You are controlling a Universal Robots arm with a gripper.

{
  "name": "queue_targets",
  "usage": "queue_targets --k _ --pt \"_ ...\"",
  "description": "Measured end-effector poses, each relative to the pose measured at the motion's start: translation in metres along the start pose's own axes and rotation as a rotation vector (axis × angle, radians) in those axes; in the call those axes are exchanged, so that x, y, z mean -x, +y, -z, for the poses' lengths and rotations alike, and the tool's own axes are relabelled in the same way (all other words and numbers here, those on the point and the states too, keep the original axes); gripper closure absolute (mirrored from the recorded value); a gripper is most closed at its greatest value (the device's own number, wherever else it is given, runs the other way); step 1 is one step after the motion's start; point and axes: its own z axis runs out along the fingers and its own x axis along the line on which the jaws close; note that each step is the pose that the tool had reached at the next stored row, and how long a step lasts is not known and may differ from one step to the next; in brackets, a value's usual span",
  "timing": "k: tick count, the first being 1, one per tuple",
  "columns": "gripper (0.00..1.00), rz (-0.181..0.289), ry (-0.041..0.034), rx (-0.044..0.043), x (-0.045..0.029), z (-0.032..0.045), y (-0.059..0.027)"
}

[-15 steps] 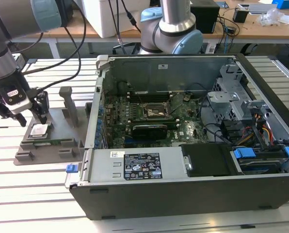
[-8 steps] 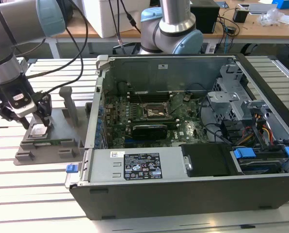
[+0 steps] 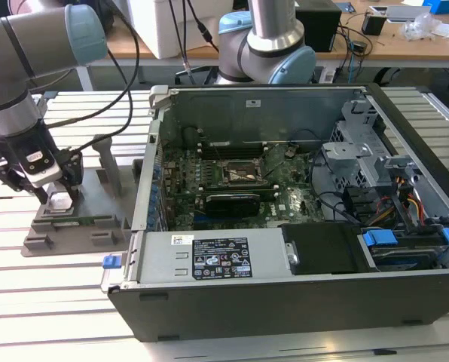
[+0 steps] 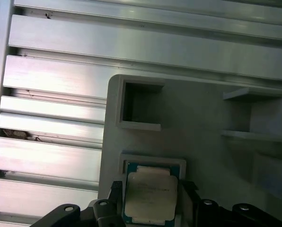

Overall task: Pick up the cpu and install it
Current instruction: 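Pick up the cpu and move it towards the insertion slot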

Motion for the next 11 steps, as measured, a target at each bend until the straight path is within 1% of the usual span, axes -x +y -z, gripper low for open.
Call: queue_targets --k 4,7,8,9,11 --pt "0.40 0.000 0.0000 -0.0004 -0.0006 -0.0034 -0.0005" --pt "0.40 -0.001 0.0007 -0.0061 -0.0021 -0.0049 -0.0011" --pt "0.40 -0.004 0.0009 -0.0064 -0.0022 -0.0062 -0.0012" --pt "0.40 -0.017 0.0007 -0.0064 -0.0021 -0.0074 -0.0012" --pt "0.40 -0.019 0.0007 -0.0067 -0.0019 -0.0075 -0.0013"
